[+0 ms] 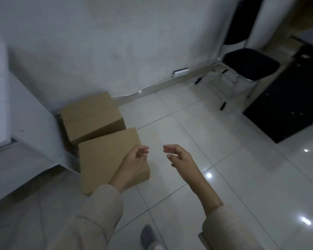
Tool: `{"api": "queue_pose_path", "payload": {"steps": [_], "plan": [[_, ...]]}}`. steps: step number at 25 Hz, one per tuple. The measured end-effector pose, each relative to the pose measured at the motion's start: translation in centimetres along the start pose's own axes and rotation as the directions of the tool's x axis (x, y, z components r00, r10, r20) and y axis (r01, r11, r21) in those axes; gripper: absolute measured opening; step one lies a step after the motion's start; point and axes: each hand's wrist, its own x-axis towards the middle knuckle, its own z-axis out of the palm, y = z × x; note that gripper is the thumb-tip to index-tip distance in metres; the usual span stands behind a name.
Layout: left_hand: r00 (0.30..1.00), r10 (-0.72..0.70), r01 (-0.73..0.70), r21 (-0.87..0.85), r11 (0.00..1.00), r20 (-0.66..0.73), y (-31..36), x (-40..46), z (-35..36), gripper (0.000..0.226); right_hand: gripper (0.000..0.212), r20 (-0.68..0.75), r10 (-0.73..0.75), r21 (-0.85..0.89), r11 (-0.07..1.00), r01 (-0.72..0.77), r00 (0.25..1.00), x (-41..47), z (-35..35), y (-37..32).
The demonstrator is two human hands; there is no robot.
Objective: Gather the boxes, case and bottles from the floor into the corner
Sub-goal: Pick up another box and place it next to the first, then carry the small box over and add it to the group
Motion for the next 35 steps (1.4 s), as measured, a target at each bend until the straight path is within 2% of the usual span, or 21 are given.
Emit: {"api": "queue_pose_path", "payload": {"steps": [4, 8, 13, 17, 19, 21, 23, 25, 29, 35], "plan": [[0.962, 0.155, -0.169, 0.046, 0.985, 0.223, 4.8, -5.5, 6.2, 0.017, 0.026, -0.263, 0.021, -0.013, 1.000, -0.025, 0.965, -12.0, -6.6, 2.0], [0.839, 0.256, -0.318, 0.051, 0.947, 0.480, 9.3, -11.5, 11.8, 0.019, 0.026, -0.526, 0.104, -0.020, 0.991, -0.135, 0.844, -25.6, -10.8, 4.2], [0.577, 0.290, -0.478, 0.029, 0.878, 0.764, 12.3, -20.4, 15.6, 0.019, 0.025, -0.750, 0.210, 0.136, 0.977, -0.165, 0.628, -39.1, -8.3, 5.1], [0.301, 0.248, -0.611, -0.014, 0.792, 0.921, 11.4, -26.7, 13.8, 0.020, 0.026, -0.867, 0.301, 0.287, 0.953, -0.096, 0.398, -45.6, -1.7, 4.4], [0.190, 0.221, -0.661, -0.042, 0.749, 0.957, 10.1, -28.8, 11.9, 0.020, 0.025, -0.884, 0.347, 0.351, 0.935, -0.046, 0.314, -47.7, 2.9, 4.1], [0.108, 0.173, -0.688, -0.052, 0.724, 0.979, 8.4, -30.4, 10.3, 0.021, 0.024, -0.884, 0.385, 0.395, 0.919, -0.018, 0.266, -49.8, 7.5, 3.7], [0.022, 0.091, -0.717, -0.048, 0.696, 0.996, 6.8, -32.3, 9.2, 0.024, 0.024, -0.878, 0.443, 0.451, 0.893, 0.004, 0.181, -52.4, 12.2, 3.6], [-0.081, 0.014, -0.741, -0.070, 0.668, 0.997, 5.6, -35.4, 8.6, 0.024, 0.023, -0.860, 0.508, 0.510, 0.860, 0.038, 0.047, -55.7, 16.9, 3.6], [-0.280, -0.033, -0.731, -0.191, 0.655, 0.959, 3.7, -43.2, 7.7, 0.023, 0.022, -0.765, 0.593, 0.576, 0.804, 0.146, -0.249, -62.2, 25.3, 3.6], [-0.511, -0.109, -0.695, -0.335, 0.637, 0.853, -0.5, -55.0, 3.8, 0.021, 0.023, -0.601, 0.616, 0.595, 0.770, 0.229, -0.509, -69.4, 39.1, 1.8]]}}
